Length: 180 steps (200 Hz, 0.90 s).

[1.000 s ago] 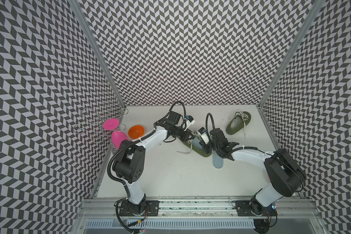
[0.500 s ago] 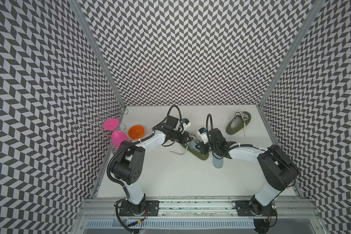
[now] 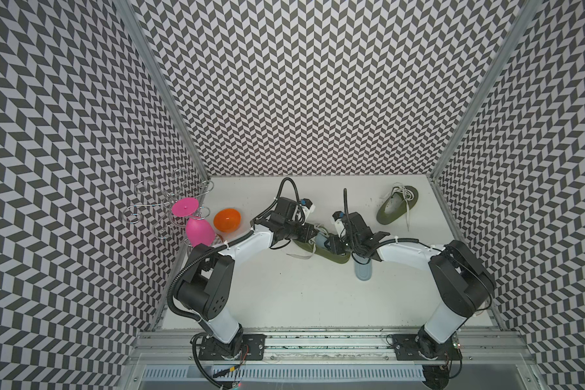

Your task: Insert the insole into the shoe

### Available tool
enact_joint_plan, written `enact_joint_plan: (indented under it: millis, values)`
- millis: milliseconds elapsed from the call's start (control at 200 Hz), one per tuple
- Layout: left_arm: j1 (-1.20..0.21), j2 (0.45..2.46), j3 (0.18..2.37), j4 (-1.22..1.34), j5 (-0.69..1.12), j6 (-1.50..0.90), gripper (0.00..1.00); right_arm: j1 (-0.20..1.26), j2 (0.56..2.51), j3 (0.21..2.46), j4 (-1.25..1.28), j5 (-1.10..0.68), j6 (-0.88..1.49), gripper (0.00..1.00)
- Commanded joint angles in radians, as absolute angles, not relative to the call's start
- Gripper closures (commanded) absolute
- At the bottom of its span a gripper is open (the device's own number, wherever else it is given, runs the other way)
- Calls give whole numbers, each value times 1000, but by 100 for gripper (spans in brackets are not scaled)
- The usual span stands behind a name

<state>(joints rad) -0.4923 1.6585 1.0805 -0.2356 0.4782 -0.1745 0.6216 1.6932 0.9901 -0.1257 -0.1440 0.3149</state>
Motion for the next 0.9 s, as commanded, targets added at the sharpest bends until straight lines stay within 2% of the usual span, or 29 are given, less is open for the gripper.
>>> enact_joint_plan:
  millis: [0, 330, 636, 801, 896]
  values:
    - [-514, 1646, 1116, -210, 409, -152, 100, 619, 1618, 1068, -219, -35, 282, 49]
    - [-531, 1654, 1122, -210, 367, -148, 100, 611, 1604, 1094, -345, 66, 201, 48]
    - [-556, 1638, 1126, -212, 354, -119, 100, 609, 1732, 1060, -336, 92, 191, 45]
    - [-574, 1613, 1133, -219, 334, -97, 100, 608, 1826, 1064, -356, 202, 196, 45]
    - [-576, 1607, 1131, -222, 300, -87, 100, 609, 1824, 1092, -361, 181, 192, 45]
